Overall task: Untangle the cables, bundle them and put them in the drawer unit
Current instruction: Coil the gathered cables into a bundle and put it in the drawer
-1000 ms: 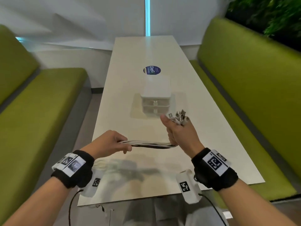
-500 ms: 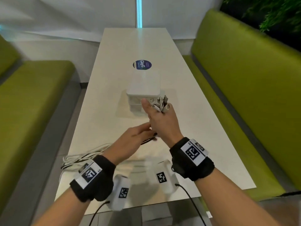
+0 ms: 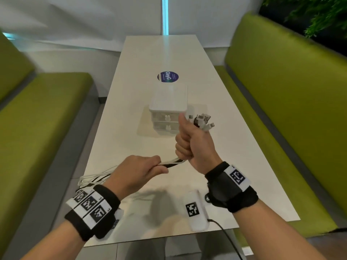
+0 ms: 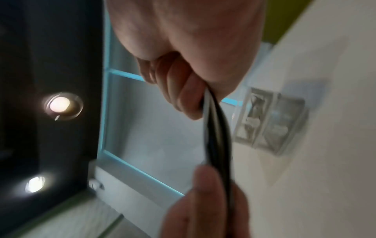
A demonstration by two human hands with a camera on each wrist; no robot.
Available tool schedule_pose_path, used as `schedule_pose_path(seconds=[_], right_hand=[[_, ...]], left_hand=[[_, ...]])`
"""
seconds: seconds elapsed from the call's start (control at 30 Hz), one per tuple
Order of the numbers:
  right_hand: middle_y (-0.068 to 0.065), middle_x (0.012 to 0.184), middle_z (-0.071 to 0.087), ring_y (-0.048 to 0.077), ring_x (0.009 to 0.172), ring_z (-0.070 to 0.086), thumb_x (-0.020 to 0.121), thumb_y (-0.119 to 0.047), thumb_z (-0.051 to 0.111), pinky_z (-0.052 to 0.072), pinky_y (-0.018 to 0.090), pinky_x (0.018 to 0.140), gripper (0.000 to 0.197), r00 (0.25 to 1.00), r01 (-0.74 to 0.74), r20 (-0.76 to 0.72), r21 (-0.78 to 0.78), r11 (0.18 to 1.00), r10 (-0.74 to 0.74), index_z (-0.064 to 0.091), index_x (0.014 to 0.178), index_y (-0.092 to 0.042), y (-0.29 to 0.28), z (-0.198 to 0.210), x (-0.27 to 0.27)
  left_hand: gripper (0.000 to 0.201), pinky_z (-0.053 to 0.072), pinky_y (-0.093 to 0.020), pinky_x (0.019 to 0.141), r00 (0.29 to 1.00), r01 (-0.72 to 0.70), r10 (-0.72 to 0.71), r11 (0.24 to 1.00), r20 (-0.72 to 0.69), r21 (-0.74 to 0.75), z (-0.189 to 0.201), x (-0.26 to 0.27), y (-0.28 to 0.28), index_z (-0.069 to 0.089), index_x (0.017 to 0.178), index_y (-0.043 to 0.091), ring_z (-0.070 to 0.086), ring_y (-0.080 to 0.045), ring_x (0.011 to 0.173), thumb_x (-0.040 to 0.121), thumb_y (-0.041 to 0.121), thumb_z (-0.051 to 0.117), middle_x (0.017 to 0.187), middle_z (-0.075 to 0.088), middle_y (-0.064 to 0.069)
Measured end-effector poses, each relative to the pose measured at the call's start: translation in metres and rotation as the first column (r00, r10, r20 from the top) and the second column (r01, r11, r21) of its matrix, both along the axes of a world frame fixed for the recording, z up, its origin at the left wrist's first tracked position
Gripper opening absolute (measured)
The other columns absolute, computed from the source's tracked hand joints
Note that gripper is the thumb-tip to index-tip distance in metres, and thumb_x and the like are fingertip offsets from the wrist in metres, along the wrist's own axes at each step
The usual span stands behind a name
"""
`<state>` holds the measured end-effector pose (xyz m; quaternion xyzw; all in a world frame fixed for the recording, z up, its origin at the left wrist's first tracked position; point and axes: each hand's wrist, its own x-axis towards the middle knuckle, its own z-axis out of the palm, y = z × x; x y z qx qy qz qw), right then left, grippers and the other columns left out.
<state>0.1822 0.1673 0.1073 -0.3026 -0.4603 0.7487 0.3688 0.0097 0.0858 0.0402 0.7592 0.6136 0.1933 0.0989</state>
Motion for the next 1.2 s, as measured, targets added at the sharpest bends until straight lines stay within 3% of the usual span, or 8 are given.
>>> schedule_pose_path(seconds=[0.3,0.4,0.5,0.67,0.87,0.97,1.07,1.2], right_hand=[[-0.009,0.066,0.067,0.008,0.064,0.06,0.091,-0.049,0.058,0.046,0.027,0.065,0.038,0.736,-0.237,0.62,0.61,0.756,-0.27,0.063,0.058,-0.03,0.004,-0.011,0.02],[-0.005,0.082,0.073,0.015,0.082,0.066,0.085,-0.071,0.047,0.052,0.037,0.077,0.055,0.702,-0.313,0.663,0.614,0.724,-0.259,0.073,0.081,-0.023,0.007,-0.017,0.015],[0.0,0.065,0.069,0.018,0.065,0.062,0.086,-0.073,0.039,0.05,0.033,0.066,0.066,0.649,-0.426,0.747,0.51,0.748,-0.14,0.068,0.072,-0.015,0.0,-0.018,0.011],[0.002,0.05,0.056,0.016,0.044,0.054,0.098,-0.044,0.051,0.04,0.028,0.047,0.052,0.641,-0.524,0.766,0.387,0.759,0.052,0.063,0.066,-0.005,-0.009,-0.022,0.009],[0.005,0.055,0.043,0.018,0.049,0.04,0.079,-0.069,0.058,0.033,0.028,0.049,0.059,0.631,-0.616,0.743,0.307,0.726,0.222,0.052,0.069,-0.011,-0.019,-0.026,0.012],[-0.001,0.06,0.041,0.015,0.054,0.038,0.073,-0.063,0.069,0.033,0.029,0.051,0.043,0.622,-0.661,0.732,0.299,0.689,0.279,0.062,0.077,-0.021,-0.028,-0.029,0.018],[-0.003,0.059,0.041,0.013,0.056,0.038,0.07,-0.047,0.08,0.033,0.031,0.057,0.044,0.639,-0.643,0.725,0.321,0.696,0.256,0.049,0.064,-0.016,-0.033,-0.034,0.022],[-0.005,0.054,0.047,0.014,0.052,0.042,0.066,-0.048,0.084,0.037,0.03,0.056,0.047,0.563,-0.605,0.82,0.325,0.727,0.102,0.049,0.058,-0.018,-0.035,-0.029,0.019]], left_hand=[[0.046,0.024,-0.03,0.051,0.982,0.108,-0.1,0.993,-0.158,0.04,0.031,0.016,0.004,0.04,0.072,0.028,0.037,-0.018,0.05,0.088,0.068,0.025,0.054,0.047,0.007],[0.048,0.027,-0.028,0.049,0.977,0.154,-0.132,0.98,-0.169,0.128,0.036,0.022,0.011,0.055,0.072,0.022,0.052,-0.022,0.05,0.091,0.062,0.034,0.058,0.06,0.004],[0.044,0.033,-0.027,0.048,0.978,0.153,-0.121,0.97,-0.172,0.189,0.04,0.019,0.015,0.07,0.079,0.029,0.061,-0.023,0.055,0.09,0.057,0.038,0.068,0.069,0.005],[0.034,0.026,-0.024,0.05,0.988,0.078,-0.051,0.979,-0.144,0.189,0.042,0.017,0.013,0.062,0.059,0.025,0.054,-0.023,0.046,0.081,0.046,0.046,0.058,0.064,0.006],[0.021,0.022,-0.027,0.05,0.982,-0.001,0.021,0.994,-0.189,0.105,0.052,0.015,0.012,0.036,0.053,0.025,0.034,-0.026,0.045,0.062,0.028,0.055,0.044,0.042,0.003],[0.029,0.023,-0.027,0.047,0.984,-0.015,0.03,0.996,-0.173,0.084,0.049,0.019,0.004,0.045,0.05,0.028,0.032,-0.024,0.046,0.067,0.049,0.054,0.042,0.036,0.003],[0.034,0.024,-0.026,0.048,0.993,-0.005,0.013,0.998,-0.113,0.069,0.049,0.022,0.001,0.058,0.052,0.024,0.032,-0.022,0.047,0.067,0.055,0.059,0.041,0.032,0.004],[0.031,0.022,-0.029,0.05,0.993,0.007,-0.004,1.0,-0.119,0.025,0.059,0.026,-0.002,0.04,0.049,0.03,0.032,-0.022,0.048,0.064,0.051,0.057,0.04,0.029,0.006]])
